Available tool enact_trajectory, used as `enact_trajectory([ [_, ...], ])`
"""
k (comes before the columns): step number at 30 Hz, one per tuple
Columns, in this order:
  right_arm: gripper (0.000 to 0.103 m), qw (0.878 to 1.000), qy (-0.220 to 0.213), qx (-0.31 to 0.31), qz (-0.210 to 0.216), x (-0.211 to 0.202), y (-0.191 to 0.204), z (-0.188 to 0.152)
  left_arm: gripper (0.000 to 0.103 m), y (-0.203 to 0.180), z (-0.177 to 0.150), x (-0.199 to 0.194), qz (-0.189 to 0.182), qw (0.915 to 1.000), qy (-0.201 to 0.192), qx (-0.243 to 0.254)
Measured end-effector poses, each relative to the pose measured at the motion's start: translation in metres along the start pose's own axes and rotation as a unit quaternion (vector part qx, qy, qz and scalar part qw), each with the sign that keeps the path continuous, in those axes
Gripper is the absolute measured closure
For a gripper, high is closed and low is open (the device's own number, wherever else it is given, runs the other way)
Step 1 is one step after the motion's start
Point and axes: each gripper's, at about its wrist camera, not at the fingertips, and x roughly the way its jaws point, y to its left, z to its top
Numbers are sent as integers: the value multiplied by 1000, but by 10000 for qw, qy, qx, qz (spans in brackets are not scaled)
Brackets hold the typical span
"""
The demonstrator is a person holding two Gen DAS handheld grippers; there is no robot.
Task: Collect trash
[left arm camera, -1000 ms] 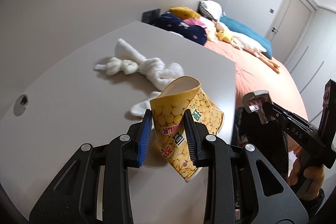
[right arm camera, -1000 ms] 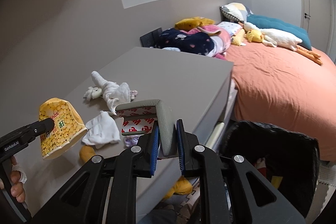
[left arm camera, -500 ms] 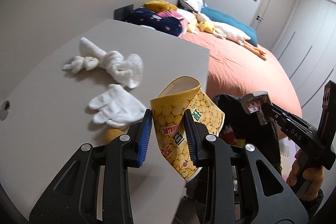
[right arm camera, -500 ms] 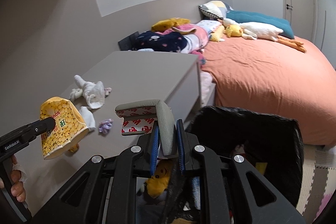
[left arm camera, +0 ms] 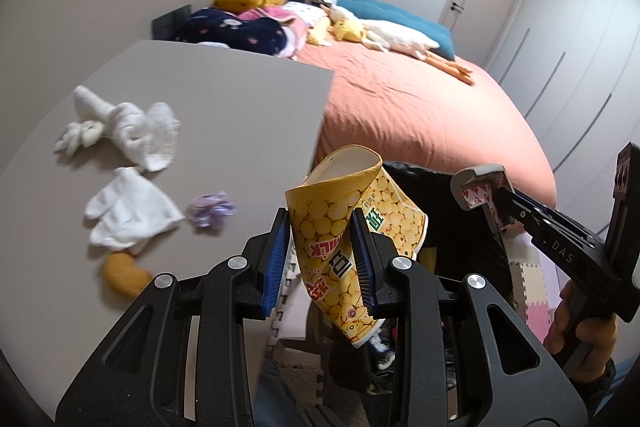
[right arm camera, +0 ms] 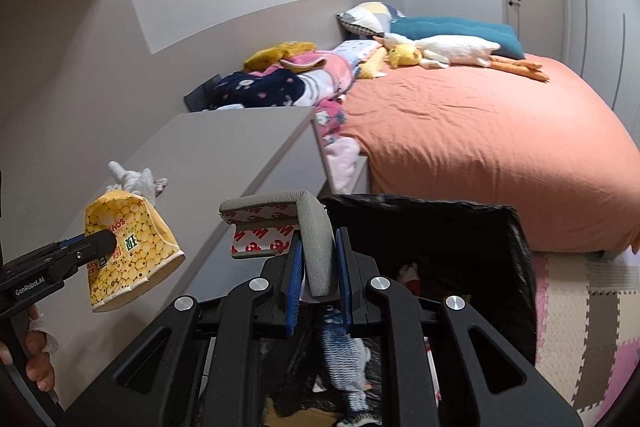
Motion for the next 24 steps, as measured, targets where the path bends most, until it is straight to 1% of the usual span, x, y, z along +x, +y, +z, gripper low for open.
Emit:
enact_trajectory([
  [11,85,9990,-67,351,-257,-13,-47,-7,72,-52,-2,25,-263,9986,246,396],
  [19,85,9968,-135,612,-495,-25,-82,-12,72,-81,-4,44,-422,9958,430,691],
  [24,85,9952,-172,701,-664,-31,-96,-14,72,-96,-6,53,-518,9938,519,837],
])
